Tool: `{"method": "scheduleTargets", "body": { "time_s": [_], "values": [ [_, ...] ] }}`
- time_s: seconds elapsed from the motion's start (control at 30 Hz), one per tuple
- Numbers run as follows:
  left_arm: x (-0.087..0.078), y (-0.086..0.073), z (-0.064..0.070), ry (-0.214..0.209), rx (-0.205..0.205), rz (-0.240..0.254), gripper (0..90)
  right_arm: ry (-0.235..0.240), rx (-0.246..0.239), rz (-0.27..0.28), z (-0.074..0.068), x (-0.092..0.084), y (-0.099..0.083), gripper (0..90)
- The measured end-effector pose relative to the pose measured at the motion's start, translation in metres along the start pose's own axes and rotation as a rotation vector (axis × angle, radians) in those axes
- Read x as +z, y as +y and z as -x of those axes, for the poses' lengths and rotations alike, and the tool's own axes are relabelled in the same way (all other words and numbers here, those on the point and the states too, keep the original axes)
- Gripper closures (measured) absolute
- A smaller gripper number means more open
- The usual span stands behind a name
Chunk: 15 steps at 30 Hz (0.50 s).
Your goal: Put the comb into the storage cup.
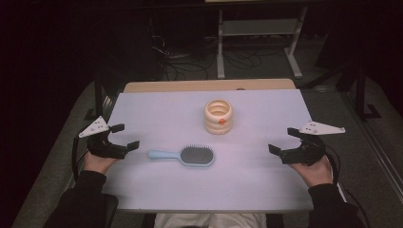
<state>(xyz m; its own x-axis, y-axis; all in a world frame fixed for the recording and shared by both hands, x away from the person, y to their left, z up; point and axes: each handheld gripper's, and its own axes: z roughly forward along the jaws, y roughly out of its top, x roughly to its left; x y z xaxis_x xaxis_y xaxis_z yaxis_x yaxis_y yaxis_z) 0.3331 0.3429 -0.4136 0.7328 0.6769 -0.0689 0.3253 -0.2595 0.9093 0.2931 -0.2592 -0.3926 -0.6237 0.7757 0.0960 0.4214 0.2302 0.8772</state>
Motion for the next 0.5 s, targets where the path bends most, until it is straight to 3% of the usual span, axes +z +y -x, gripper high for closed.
{"method": "scheduleTargets", "body": {
  "time_s": [0.17,0.3,0.5],
  "values": [
    [-0.001,0.004,0.002,0.014,0.015,-0.03,0.0,0.0,0.001,-0.003,0.0,-0.001,-0.001,0.0],
    [0.001,0.008,0.002,-0.004,0.024,-0.054,0.0,0.006,-0.001,-0.005,0.0,-0.001,-0.001,0.0],
    [0.006,0.018,0.009,-0.034,0.081,-0.079,0.0,0.007,-0.005,-0.014,-0.001,0.0,-0.001,0.0]
  ]
}}
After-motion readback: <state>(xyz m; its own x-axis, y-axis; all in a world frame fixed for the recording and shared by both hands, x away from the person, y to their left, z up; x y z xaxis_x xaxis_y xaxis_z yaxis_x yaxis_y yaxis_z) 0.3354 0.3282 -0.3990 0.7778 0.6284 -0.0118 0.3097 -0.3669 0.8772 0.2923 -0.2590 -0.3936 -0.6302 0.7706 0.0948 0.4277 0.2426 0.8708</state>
